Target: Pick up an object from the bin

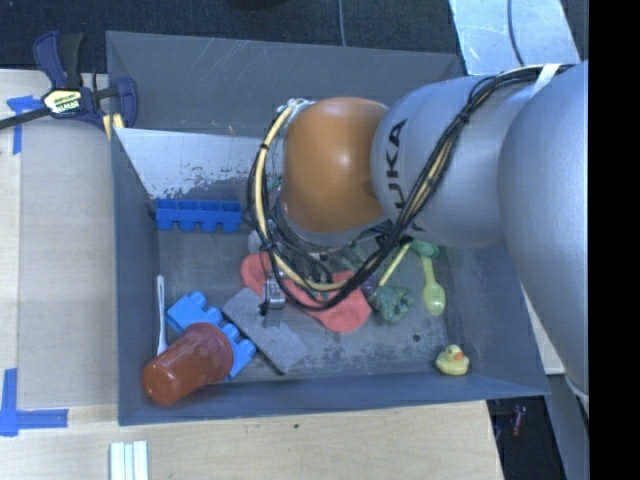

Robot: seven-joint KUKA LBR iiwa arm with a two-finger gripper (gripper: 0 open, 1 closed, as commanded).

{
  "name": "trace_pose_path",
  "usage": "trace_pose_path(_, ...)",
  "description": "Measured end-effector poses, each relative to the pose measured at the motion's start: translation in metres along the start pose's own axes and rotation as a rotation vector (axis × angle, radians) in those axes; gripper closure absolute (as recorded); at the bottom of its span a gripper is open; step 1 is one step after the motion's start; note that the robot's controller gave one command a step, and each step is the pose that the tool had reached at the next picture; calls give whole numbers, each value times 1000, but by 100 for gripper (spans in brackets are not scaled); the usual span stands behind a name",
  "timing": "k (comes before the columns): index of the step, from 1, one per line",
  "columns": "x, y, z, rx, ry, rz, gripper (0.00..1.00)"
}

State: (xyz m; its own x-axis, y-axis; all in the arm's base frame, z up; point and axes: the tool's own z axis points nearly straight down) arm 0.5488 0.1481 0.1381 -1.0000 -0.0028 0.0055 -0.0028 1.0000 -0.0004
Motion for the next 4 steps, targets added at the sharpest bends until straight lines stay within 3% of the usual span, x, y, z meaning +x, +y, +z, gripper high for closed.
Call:
trace_pose_path(1,-2,-1,-5,-1,-8,3,0)
trace_pose_path(2,-16,-58,6,-2,-7,-21,0)
trace_pose_path(3,-30,-79,-28,-3,-9,-4,0)
trace_pose_path(4,-29,-111,21,-2,-15,3,0)
